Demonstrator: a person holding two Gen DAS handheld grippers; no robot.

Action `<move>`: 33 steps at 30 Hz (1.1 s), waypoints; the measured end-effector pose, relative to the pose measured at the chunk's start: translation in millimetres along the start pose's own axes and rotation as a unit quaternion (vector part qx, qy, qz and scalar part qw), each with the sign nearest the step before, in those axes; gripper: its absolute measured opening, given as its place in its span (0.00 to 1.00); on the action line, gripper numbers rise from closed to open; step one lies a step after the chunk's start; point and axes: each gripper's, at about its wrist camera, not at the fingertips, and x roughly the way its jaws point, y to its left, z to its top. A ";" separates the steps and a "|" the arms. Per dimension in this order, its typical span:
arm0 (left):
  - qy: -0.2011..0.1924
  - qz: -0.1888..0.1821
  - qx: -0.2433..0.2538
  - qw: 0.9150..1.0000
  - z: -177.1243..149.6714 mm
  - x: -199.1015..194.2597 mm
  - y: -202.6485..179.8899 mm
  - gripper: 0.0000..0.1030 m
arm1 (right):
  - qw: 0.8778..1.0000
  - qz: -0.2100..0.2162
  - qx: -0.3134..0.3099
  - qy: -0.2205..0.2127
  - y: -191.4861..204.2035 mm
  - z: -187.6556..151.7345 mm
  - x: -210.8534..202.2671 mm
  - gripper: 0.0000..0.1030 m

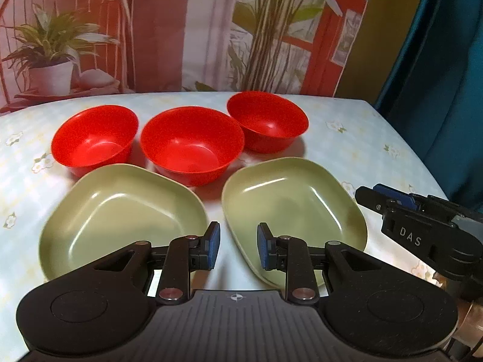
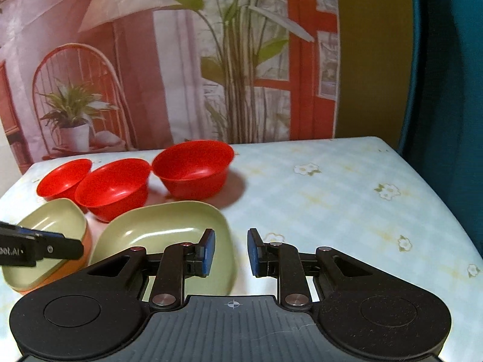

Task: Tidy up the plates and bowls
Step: 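Move the left gripper to the rim of the other green plate, then close the left gripper on that green plate's rim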

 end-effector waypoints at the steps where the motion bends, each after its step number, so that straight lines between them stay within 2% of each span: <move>1: 0.001 0.002 0.001 1.000 -0.3 1.7 -1.4 0.27 | 1.000 -0.001 0.002 0.000 -2.3 -0.2 0.5 0.21; 18: 0.017 0.014 0.027 0.999 -5.2 10.5 -15.2 0.27 | 0.999 0.024 0.025 0.019 -13.7 -17.0 15.2 0.21; 25: 0.022 0.020 0.042 0.999 -6.5 13.6 -21.5 0.27 | 0.999 0.041 0.026 0.024 -11.6 -19.0 17.1 0.18; 27: 0.022 0.019 0.039 0.999 -6.5 13.1 -21.0 0.27 | 0.998 0.045 0.025 0.025 -10.9 -19.3 17.0 0.15; 33: 0.023 0.014 0.035 0.999 -6.6 11.0 -20.0 0.27 | 0.998 0.047 0.025 0.025 -11.0 -19.0 16.0 0.14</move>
